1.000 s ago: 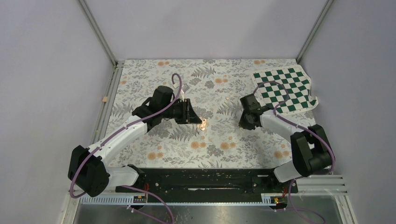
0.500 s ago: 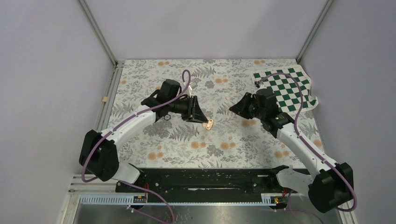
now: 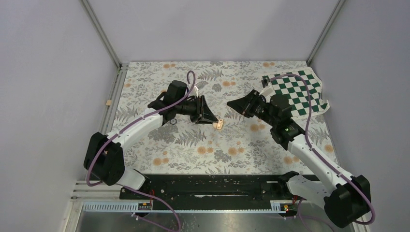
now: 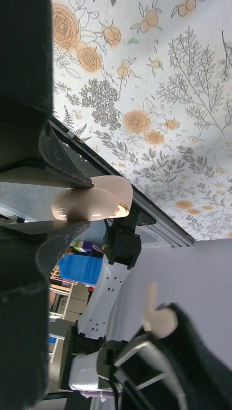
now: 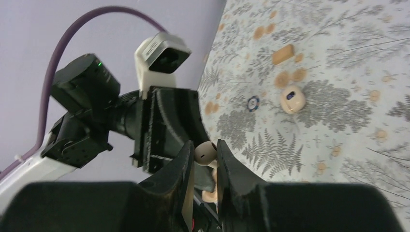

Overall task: Insert the wireless bluetooth earbuds into the charging case
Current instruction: Pick up the earbud from the center of the board, then place the earbud in the charging case.

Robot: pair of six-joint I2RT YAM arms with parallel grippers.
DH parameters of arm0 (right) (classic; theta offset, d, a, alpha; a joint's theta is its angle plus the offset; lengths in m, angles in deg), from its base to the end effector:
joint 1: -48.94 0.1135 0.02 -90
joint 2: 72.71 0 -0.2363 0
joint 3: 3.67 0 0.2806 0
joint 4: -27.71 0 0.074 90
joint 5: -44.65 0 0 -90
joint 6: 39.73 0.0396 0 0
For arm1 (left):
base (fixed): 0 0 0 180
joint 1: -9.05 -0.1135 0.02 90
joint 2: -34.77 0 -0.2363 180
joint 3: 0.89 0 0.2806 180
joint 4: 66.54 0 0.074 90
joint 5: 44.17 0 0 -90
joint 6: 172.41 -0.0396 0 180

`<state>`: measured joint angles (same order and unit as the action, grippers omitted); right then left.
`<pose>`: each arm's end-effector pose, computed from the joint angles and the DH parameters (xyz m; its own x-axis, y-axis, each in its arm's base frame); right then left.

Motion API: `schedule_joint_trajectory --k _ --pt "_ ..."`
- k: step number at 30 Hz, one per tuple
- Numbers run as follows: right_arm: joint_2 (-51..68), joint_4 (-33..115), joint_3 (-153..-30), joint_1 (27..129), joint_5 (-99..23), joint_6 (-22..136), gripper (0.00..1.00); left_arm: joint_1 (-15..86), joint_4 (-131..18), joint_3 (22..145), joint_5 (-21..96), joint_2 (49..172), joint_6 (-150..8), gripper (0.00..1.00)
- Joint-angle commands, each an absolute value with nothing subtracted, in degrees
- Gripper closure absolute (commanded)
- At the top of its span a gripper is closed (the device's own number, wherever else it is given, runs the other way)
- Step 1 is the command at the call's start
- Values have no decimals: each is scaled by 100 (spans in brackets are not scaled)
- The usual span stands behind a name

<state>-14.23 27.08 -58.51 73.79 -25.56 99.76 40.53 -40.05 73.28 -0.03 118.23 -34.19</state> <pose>0.2553 0.1330 0.2913 -0.5648 0.5268 -0.6352 -0.4199 0.4791 0.7708 0.2857 -0.2083 0.2436 -0.9737 -0.0128 -0.2276 0.2013 0.4208 -0.8845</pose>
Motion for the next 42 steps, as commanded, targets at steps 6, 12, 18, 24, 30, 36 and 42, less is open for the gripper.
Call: schedule_joint_trajectory --k 6,12,18,24,30,36,42 --pt "-1144 1566 -5719 7794 -2289 10349 87 4018 -3938 7551 720 11556 -3107 84" --pt "-1040 1531 -5580 7854 -2300 10226 87 3998 -4139 7484 718 11529 -2879 84" --pt "-833 1115 -5350 7941 -2297 10325 87 3969 -4339 7410 666 11528 -2665 85" --pt "-700 974 -5355 8014 -2356 10280 87 3971 -4373 7393 650 11519 -2617 85" --pt "-722 992 -5330 8022 -2495 10201 87 3963 -4392 7348 604 11523 -2599 85" --pt "-716 1021 -5295 8014 -2559 10099 87 3939 -4543 7279 520 11493 -2477 84" --pt "-647 709 -5103 8019 -2578 10116 88 3911 -4689 7183 409 11510 -2406 84"
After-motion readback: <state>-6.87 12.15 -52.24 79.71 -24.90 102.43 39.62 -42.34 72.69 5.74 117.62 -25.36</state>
